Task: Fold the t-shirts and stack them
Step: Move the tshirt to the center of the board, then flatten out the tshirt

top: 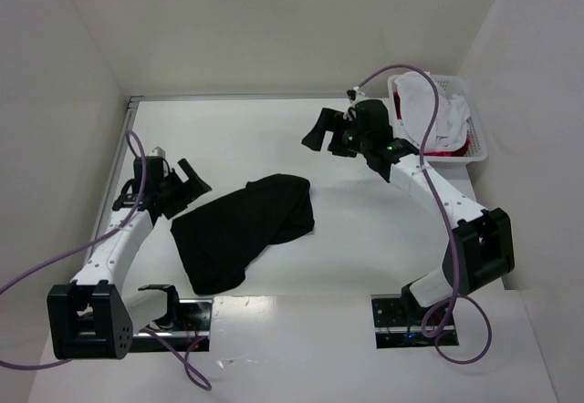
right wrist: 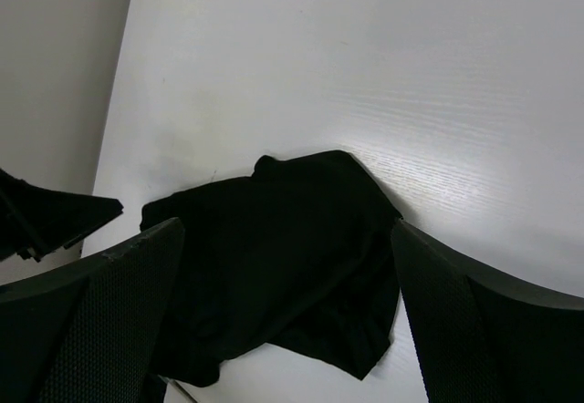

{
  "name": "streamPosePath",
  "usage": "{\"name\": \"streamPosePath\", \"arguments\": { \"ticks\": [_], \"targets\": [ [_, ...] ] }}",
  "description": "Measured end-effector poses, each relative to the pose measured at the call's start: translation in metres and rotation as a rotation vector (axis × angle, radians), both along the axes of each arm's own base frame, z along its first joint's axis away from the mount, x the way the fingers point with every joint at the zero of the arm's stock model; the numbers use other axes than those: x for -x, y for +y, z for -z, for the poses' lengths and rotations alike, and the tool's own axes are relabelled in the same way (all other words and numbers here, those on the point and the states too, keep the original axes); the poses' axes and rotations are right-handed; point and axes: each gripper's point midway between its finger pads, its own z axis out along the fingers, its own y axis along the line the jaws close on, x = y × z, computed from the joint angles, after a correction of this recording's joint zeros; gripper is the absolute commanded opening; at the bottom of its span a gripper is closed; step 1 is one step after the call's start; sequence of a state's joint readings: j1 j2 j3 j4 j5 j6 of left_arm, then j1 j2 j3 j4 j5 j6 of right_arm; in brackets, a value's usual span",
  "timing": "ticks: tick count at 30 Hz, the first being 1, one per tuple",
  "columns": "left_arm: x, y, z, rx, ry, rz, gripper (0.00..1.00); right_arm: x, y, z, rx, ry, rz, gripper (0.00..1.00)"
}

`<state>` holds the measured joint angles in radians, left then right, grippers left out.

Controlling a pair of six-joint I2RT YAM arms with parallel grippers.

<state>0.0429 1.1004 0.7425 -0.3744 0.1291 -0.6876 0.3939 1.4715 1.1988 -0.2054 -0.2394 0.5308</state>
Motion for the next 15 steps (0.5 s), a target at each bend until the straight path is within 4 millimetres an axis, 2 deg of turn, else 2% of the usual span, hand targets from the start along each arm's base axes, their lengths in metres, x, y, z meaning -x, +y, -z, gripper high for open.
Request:
{"name": "streamPosePath", "arguments": {
  "ticks": [6, 11, 15],
  "targets": [
    [0.010, -0.006, 0.034, 0.080, 0.116, -0.045, 0.99, 0.005, 0.025, 0.017, 0.006, 0.021, -0.053, 1.00],
    [0.010, -0.002, 0.042, 0.082, 0.125, -0.092, 0.99, 0.011, 0.032, 0.034, 0.015, 0.051, -0.072, 1.00],
    [0.013, 0.001, 0.051, 0.076, 0.141, -0.115, 0.98, 0.009, 0.034, 0.039, 0.016, 0.059, -0.072, 1.00]
  ]
}}
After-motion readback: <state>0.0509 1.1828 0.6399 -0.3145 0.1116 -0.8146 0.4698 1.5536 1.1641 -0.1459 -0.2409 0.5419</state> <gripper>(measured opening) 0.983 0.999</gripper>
